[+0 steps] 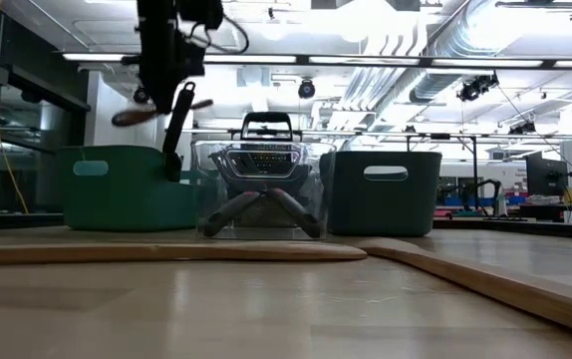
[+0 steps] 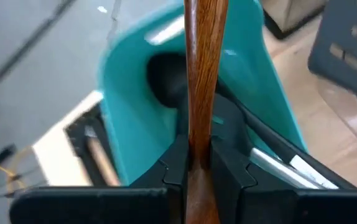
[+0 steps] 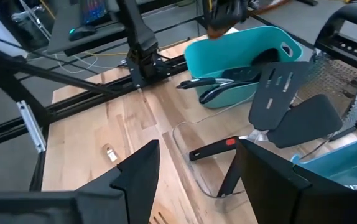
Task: Pick & Place Kitchen Items
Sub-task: Put the wooden spoon into the green bin
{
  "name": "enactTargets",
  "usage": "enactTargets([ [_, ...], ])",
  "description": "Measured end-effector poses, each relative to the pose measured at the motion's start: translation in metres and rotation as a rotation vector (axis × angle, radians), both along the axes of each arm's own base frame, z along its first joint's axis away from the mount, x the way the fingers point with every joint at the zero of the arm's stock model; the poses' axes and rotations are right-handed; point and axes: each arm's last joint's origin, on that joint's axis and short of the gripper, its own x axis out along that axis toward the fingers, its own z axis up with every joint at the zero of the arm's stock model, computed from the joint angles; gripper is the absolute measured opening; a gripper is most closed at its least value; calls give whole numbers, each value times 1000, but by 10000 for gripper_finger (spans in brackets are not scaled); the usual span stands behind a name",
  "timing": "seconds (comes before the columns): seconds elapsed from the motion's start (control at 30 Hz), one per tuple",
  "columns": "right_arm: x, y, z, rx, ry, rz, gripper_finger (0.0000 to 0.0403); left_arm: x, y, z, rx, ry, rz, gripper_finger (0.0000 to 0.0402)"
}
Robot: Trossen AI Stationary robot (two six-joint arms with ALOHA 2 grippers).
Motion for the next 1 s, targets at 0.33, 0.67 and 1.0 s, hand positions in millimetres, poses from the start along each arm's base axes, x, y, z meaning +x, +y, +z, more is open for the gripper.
enactTargets([
  [0.33,3,-13,0,4,-1,-55,205,-14,16,-64,-138,-70,36,38],
  [0.67,5,-25,0,23,-7,-116,205,-30,30,-92,-247,-90,9,38],
  [1.0,7,-38,0,37,-12,-176,205,-30,31,-92,-260,-96,-49,111],
])
